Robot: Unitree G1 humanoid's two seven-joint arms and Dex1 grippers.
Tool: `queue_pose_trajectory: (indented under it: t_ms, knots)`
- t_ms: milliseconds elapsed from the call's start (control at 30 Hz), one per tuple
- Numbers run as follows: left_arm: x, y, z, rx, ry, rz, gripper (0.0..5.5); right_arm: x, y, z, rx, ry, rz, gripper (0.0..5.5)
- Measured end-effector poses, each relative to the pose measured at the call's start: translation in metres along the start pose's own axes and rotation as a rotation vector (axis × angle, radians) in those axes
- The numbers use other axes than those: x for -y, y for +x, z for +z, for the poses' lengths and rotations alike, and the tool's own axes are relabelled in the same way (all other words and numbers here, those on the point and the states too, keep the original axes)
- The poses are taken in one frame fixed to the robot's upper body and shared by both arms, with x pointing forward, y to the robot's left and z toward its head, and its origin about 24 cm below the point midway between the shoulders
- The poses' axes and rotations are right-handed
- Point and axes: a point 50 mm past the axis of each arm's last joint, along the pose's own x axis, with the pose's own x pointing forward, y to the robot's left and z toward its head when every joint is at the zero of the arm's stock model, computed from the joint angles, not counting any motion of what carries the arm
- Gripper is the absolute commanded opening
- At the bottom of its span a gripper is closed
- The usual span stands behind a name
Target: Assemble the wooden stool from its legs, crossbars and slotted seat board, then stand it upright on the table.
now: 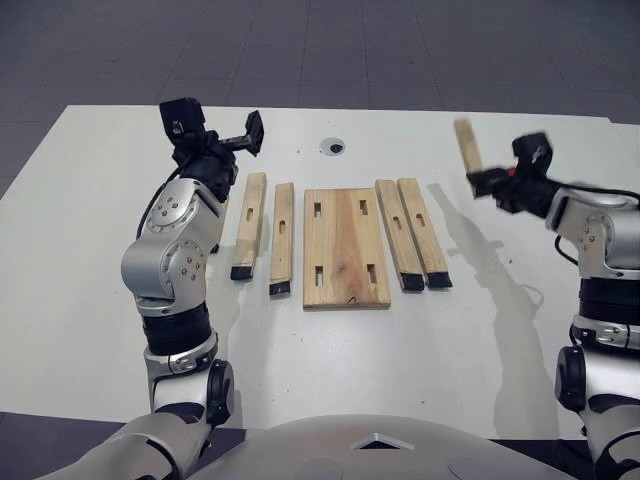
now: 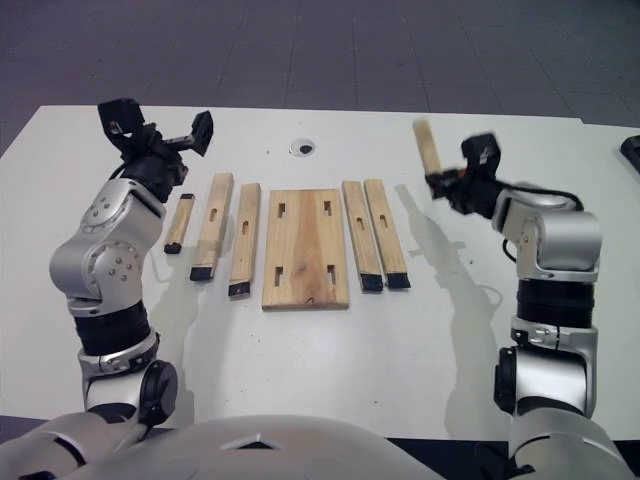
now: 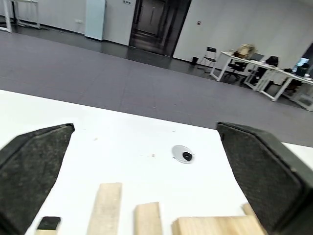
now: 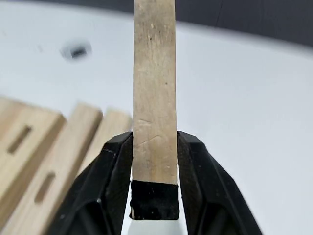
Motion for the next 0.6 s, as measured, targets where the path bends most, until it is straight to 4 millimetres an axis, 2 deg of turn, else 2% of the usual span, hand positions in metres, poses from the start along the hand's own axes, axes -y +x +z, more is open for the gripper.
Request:
queue_pose_trajectory:
  t_ms: [67, 133, 300, 433, 600]
  knots:
    - [0.018, 0.002, 0.005, -0.016, -0.079, -0.178, 5.4, -0.021, 0.003, 0.03, 0.222, -0.05, 0.076, 1.3]
    - [0.033, 0.005, 0.016, -0.014, -0.153, -0.321, 5.4, -0.036, 0.006, 0.041, 0.344, -0.096, 0.114, 1.3]
    - [0.059, 0.022, 0.037, -0.029, -0.366, -0.546, 5.4, -0.075, 0.021, 0.03, 0.425, -0.163, 0.197, 1.3]
    - [0.073, 0.021, 0.049, -0.017, -0.517, -0.682, 5.4, -0.093, 0.028, 0.027, 0.468, -0.2, 0.237, 1.3]
    - [0.076, 0.024, 0.046, -0.054, -0.573, -0.685, 5.4, -0.106, 0.031, 0.015, 0.463, -0.209, 0.27, 1.3]
